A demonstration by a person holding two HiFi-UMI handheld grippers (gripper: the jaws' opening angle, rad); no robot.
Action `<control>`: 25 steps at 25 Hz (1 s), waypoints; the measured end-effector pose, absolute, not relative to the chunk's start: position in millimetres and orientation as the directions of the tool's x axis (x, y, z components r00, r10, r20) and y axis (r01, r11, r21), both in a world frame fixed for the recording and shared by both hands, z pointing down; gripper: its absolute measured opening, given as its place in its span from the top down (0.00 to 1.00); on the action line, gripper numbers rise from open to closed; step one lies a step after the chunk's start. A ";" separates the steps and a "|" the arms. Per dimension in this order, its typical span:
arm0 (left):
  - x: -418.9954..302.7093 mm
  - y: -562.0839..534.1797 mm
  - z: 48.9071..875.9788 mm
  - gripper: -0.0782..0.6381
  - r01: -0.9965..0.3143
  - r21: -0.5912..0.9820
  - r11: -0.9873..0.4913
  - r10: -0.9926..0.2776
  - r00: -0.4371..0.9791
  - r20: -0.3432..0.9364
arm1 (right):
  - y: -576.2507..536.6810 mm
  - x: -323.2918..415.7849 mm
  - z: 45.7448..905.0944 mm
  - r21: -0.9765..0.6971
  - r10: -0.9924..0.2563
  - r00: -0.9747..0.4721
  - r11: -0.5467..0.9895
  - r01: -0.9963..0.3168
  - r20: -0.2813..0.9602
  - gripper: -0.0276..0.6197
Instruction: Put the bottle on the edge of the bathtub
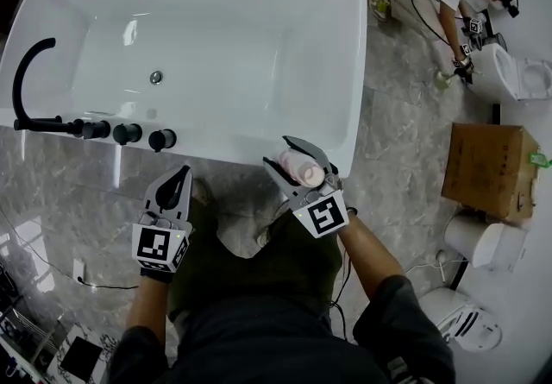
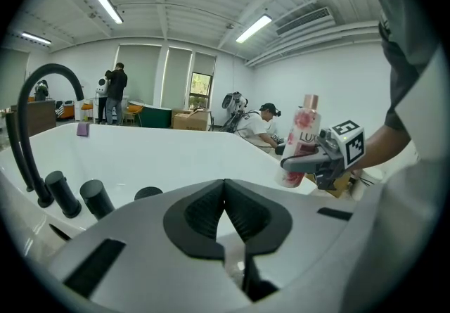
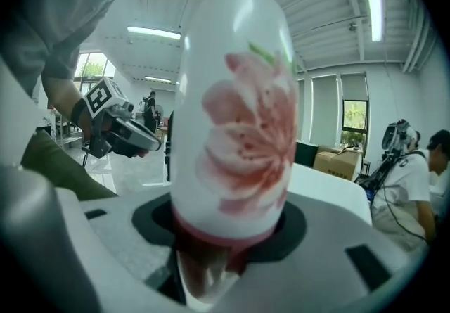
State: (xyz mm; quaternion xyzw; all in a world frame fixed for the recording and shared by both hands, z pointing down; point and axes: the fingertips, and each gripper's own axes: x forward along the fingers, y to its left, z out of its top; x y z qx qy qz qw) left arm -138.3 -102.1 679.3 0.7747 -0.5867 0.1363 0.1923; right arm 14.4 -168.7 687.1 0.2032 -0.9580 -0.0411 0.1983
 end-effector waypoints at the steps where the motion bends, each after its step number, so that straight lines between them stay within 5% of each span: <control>1: -138.4 -102.2 684.4 0.89 -0.963 0.139 -0.233 -0.857 0.271 0.439 | -168.2 13.6 692.4 0.157 -0.391 -0.845 0.920 -0.358 0.365 0.62; 25: -136.7 -113.6 745.1 0.89 -0.975 0.161 -0.156 -0.858 0.214 0.466 | -154.3 0.3 742.2 0.117 -0.104 -0.930 0.991 -0.066 0.354 0.62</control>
